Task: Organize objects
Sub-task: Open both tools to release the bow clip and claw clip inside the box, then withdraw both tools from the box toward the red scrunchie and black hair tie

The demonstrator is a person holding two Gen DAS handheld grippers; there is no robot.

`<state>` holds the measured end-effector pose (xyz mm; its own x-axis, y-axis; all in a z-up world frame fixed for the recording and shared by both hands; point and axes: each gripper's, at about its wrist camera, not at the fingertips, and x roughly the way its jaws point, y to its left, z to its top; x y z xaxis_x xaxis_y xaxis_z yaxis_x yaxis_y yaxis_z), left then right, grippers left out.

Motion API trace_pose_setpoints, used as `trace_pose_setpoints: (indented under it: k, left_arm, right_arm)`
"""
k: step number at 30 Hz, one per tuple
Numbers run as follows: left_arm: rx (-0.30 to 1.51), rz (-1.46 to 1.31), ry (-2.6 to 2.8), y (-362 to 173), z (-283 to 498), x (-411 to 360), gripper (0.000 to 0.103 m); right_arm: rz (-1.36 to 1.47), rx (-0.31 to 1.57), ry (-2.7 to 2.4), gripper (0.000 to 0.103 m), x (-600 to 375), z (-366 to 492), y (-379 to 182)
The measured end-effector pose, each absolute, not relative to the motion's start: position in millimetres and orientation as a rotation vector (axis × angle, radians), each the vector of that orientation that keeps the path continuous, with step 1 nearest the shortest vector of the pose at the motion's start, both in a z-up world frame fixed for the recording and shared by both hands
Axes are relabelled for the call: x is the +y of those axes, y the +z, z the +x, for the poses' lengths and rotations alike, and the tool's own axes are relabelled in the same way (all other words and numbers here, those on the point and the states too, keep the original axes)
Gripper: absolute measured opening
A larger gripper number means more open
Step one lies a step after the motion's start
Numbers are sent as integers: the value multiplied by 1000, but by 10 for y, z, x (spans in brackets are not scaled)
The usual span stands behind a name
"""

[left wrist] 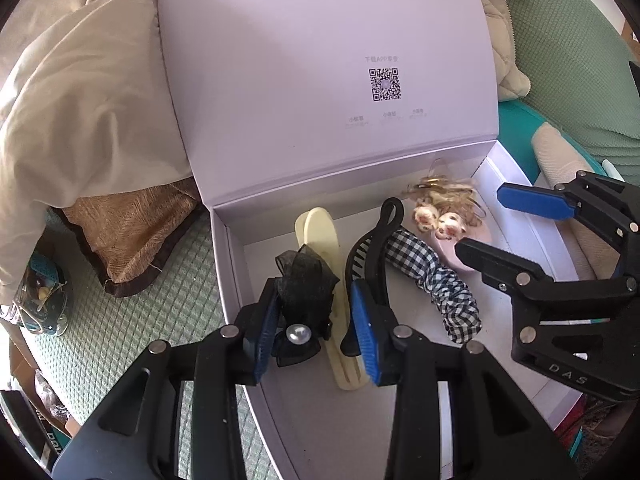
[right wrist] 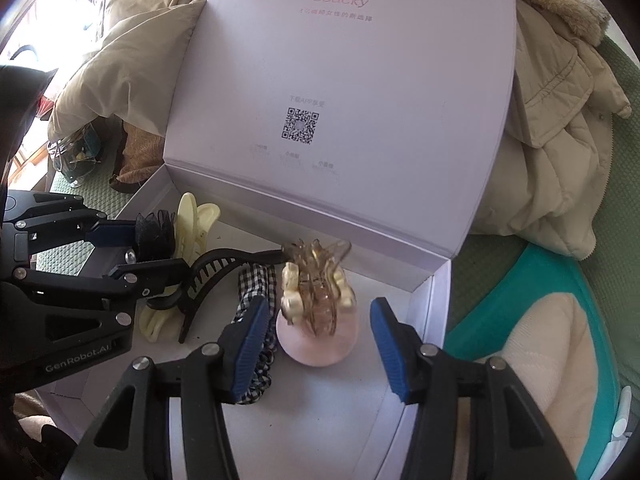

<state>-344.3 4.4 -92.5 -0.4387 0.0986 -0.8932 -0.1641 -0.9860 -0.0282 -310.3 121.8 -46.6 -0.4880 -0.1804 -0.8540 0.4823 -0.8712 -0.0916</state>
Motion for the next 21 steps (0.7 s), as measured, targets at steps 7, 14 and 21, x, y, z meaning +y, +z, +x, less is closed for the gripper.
trace_pose_setpoints:
  k: [7,14,21]
  left_arm:
    - [106,-1545,2586,-744,-3330,71,43]
    - [129,-1496,2637,-485,-3206,155,49]
    - [122,-1418,2680,153,-3085,-146,52]
  right_arm:
    - [1269,468,-2388,54,1245,-2955,-261]
    - [1213,463,-2427,54,1300,-2796,31]
    - [1144,450,-2469,54,1383,-2623,359]
